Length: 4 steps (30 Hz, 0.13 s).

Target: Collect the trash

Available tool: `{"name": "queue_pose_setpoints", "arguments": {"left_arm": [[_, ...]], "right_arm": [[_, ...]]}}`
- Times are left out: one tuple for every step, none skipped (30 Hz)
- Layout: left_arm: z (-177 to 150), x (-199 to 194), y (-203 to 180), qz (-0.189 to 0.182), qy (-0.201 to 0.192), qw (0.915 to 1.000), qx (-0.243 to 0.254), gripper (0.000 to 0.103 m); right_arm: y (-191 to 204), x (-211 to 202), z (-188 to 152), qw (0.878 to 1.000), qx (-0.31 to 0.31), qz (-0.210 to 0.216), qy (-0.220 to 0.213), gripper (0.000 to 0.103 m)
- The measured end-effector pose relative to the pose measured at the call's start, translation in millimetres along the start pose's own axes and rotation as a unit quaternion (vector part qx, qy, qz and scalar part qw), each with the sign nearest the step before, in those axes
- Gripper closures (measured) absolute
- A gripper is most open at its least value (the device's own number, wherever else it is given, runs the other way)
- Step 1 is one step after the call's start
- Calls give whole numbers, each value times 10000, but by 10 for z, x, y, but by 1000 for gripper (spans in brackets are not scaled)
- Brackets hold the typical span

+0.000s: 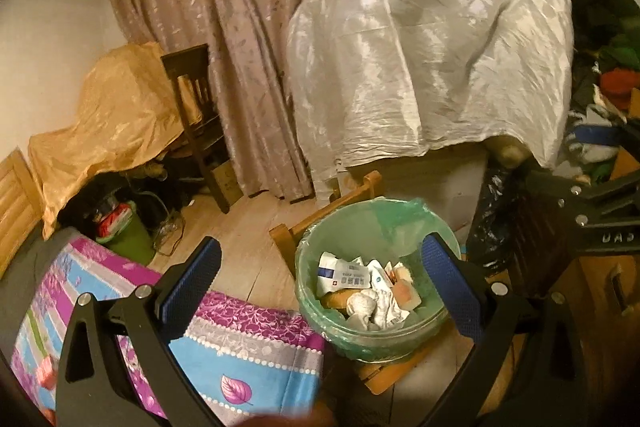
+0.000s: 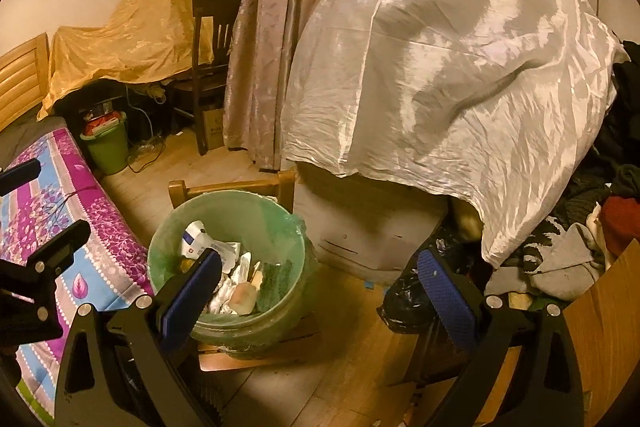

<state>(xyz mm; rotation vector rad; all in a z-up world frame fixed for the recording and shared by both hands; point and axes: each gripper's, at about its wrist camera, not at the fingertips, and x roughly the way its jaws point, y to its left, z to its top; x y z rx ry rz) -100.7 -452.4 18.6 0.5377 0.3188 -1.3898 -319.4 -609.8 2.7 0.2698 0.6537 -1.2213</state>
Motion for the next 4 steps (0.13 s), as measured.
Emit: {"name": "queue_pose_setpoints", "arguments": {"left_arm": [[4,1,7,-82,27,9999,-51,6],[4,0,13,-79,35,9999,-72,6],[1,-2,10,-56,29,10000,-71,6],[1,-5,15,-38,28,10000,-61,6]], "right_arm": [[3,1,0,10000,-11,-7,-3,5],[0,2,1,10000,-20,-9,-4,5],[-1,4,-1,10000,-30,-13,-5,5],[2,8,-6,10000,-36,-12,-2,5]]}}
